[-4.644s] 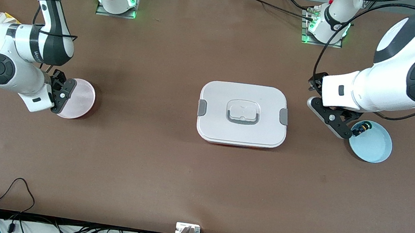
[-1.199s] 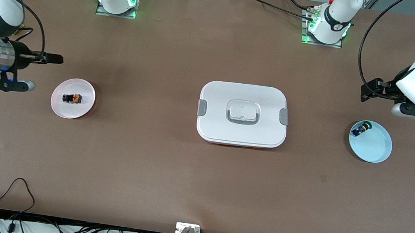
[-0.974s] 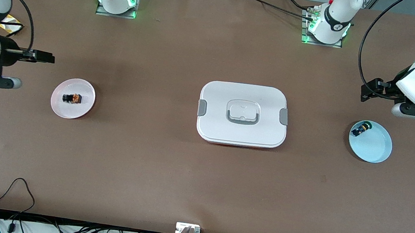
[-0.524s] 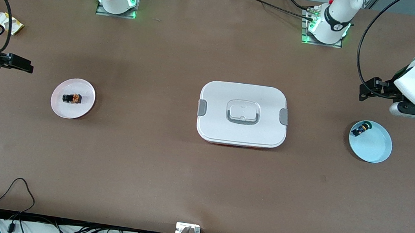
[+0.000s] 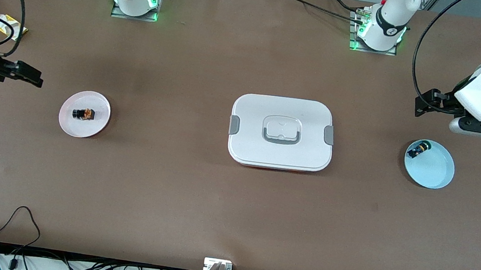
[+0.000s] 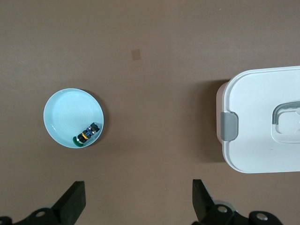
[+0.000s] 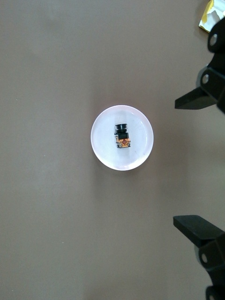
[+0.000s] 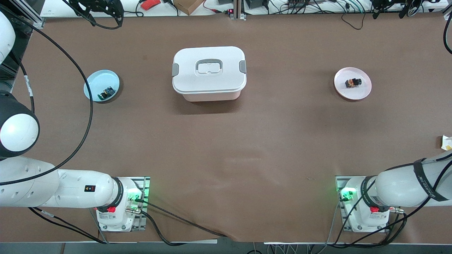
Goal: Transfer orange switch to right arm and place
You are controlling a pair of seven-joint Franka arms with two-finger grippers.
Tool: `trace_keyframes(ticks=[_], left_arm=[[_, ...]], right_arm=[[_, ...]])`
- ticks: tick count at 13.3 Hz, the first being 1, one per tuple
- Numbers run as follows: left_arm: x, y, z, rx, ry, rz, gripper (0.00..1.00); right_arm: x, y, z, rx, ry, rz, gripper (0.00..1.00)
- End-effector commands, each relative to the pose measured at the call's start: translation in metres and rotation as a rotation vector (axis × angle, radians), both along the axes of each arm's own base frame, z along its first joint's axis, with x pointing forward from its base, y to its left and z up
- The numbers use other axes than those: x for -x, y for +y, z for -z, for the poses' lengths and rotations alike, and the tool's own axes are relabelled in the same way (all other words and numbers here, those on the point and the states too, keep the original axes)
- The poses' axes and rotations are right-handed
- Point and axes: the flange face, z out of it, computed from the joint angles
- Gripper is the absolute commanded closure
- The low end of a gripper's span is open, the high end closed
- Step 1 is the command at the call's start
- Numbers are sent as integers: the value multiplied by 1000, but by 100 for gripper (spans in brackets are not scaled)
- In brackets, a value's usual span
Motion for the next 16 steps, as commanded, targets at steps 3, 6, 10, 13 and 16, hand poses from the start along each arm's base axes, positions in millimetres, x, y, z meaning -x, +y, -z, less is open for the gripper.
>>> trace_keyframes(ticks=[3,6,10,13,16], left_arm=[[2,-2,-7,10,-9,-5,0],[2,-2,-7,10,-9,-7,0],[2,-2,-6,10,-8,-7,0],[3,-3,-7,10,-8,-10,0],[3,-3,-7,11,-9,-10,0]], right_arm=[[18,0,-11,16,1,16,0],[27,-2,-11,-7,-8,16,0],[27,-11,-10,-12,-16,-2,0],[27,-14,-11,-15,-14,-39,0],[27,-13,-12,-15,-15,-34,0]])
